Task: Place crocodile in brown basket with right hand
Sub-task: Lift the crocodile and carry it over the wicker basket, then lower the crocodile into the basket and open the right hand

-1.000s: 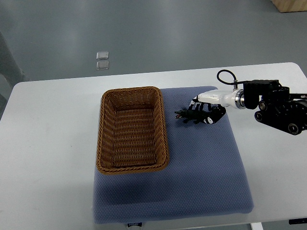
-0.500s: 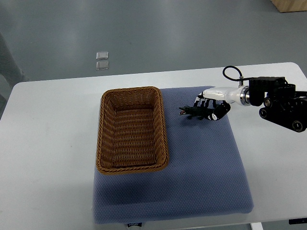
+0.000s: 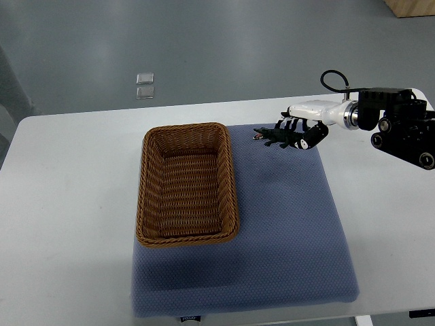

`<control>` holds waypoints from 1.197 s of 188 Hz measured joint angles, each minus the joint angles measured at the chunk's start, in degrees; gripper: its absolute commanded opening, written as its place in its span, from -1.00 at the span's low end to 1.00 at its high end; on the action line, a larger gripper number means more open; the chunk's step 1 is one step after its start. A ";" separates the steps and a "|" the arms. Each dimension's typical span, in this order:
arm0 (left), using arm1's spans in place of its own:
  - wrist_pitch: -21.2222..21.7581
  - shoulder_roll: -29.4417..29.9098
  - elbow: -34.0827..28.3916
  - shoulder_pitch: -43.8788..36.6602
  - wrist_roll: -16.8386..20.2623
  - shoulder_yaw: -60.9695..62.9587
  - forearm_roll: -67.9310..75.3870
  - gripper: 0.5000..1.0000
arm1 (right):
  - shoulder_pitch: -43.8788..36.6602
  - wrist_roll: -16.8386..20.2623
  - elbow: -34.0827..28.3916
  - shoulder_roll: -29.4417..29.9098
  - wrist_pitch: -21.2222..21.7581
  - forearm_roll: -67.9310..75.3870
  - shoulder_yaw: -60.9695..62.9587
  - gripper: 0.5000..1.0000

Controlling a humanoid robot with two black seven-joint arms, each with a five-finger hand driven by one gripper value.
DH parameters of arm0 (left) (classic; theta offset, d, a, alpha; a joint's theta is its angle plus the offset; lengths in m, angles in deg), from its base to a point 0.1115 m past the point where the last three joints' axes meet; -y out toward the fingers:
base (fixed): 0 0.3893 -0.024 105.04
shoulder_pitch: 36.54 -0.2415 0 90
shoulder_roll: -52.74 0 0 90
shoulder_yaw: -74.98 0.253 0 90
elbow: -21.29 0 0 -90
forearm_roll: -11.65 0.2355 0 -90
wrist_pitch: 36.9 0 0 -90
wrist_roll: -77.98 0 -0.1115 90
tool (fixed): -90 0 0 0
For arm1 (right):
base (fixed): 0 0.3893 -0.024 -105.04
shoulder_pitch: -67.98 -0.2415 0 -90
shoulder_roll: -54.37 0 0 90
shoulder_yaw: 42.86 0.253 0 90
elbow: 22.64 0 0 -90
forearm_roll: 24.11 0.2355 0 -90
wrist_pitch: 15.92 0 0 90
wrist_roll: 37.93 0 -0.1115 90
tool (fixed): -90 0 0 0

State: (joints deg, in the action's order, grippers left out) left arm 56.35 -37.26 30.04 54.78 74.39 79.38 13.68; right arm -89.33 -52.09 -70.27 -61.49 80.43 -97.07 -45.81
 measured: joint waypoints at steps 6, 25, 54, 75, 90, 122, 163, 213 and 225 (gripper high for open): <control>0.00 0.00 0.00 0.01 0.00 0.00 0.00 1.00 | -0.71 0.01 -0.01 -0.04 0.02 0.01 0.03 -1.00; 0.00 0.00 0.00 -0.01 0.00 0.00 0.00 1.00 | -3.03 0.01 -0.14 0.23 0.04 0.01 0.22 -1.00; 0.00 0.00 -0.02 0.00 0.00 0.00 0.00 1.00 | -6.36 -0.12 -0.69 2.25 -0.45 0.01 0.31 -1.00; 0.00 0.00 -0.04 0.01 0.00 0.00 0.00 1.00 | -8.38 -0.29 -0.88 5.63 -0.70 0.01 0.32 -1.00; 0.00 0.00 -0.05 -0.02 -0.01 0.00 0.00 1.00 | -9.05 -0.32 -0.89 8.00 -0.79 -0.01 0.32 -1.00; 0.00 0.00 -0.05 0.01 0.00 -0.02 0.00 1.00 | -9.46 -0.91 -1.03 13.95 -1.80 -0.28 0.32 -1.00; 0.00 0.00 -0.04 -0.01 0.00 -0.08 0.00 1.00 | -8.99 -1.11 -1.15 19.26 -2.09 -0.86 0.32 -1.00; 0.00 0.00 -0.01 0.00 0.00 -0.09 0.00 1.00 | -6.23 -1.14 -1.57 21.74 -2.12 -1.75 0.14 -1.00; 0.00 0.00 -0.01 -0.01 0.00 -0.09 0.00 1.00 | -5.43 -1.18 -1.91 21.85 -2.25 -1.93 0.13 -1.00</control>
State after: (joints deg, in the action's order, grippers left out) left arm 56.35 -37.26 30.02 54.78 74.38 79.29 13.68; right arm -94.76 -53.27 -72.18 -39.64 78.17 -99.00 -45.68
